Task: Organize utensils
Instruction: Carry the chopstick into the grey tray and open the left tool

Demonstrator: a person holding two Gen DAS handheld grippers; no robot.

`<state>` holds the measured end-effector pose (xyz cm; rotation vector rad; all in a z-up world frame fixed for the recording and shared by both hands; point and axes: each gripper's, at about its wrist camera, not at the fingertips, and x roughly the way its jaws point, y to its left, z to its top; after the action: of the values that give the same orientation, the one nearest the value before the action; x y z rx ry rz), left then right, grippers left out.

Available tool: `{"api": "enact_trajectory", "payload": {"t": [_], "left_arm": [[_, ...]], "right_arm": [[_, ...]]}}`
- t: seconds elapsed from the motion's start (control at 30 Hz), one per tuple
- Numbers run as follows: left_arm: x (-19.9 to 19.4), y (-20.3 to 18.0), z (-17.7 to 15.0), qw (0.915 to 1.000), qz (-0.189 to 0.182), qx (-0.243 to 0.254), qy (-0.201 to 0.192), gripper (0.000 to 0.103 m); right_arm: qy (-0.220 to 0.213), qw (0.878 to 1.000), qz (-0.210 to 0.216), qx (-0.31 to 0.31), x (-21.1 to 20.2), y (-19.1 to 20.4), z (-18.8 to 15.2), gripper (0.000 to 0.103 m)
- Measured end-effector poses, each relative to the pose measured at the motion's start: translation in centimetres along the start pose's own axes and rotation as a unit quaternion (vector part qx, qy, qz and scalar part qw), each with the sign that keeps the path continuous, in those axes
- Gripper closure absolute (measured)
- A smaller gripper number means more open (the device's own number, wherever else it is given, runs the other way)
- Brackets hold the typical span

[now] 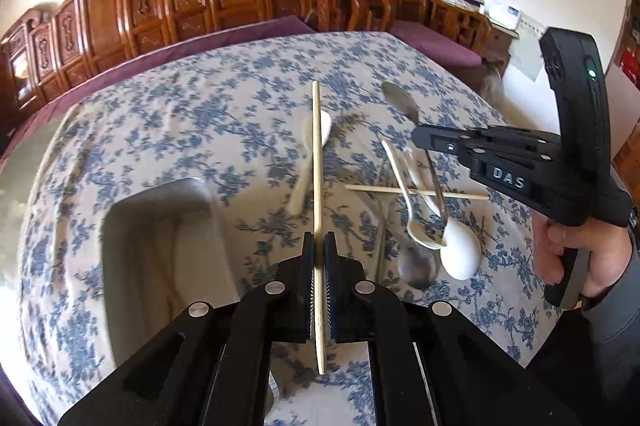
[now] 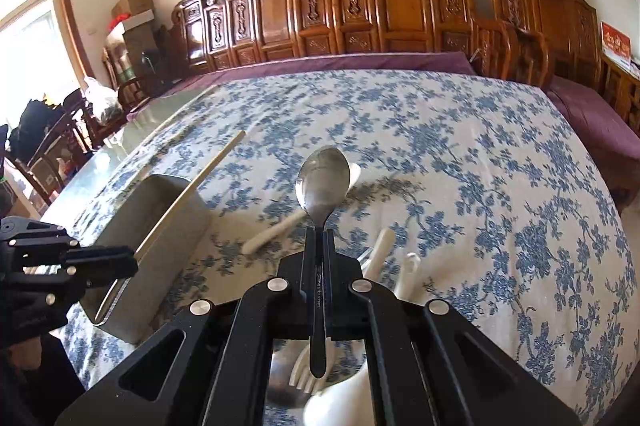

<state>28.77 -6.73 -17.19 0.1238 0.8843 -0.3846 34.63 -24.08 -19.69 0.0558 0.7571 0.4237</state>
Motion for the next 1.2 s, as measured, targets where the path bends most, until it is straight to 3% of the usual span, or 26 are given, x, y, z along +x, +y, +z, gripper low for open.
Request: {"api": "enact_trajectory", "payload": {"t": [0.6,1.2], "left_arm": [[-3.4,5.3,-3.6,0.9973,0.050,-0.054,-0.009,0.099],[0.5,9.5,-6.9,0.9923,0.073,-0.088,0.048,0.099]], "right_arm": [[-0.015,1.000,0.019,-0.012,-2.3,4.6,-1.8,0.099],[-0.002,0.999,0.036,-0.035,-0.9,7.3,-2.3,0.099]]}}
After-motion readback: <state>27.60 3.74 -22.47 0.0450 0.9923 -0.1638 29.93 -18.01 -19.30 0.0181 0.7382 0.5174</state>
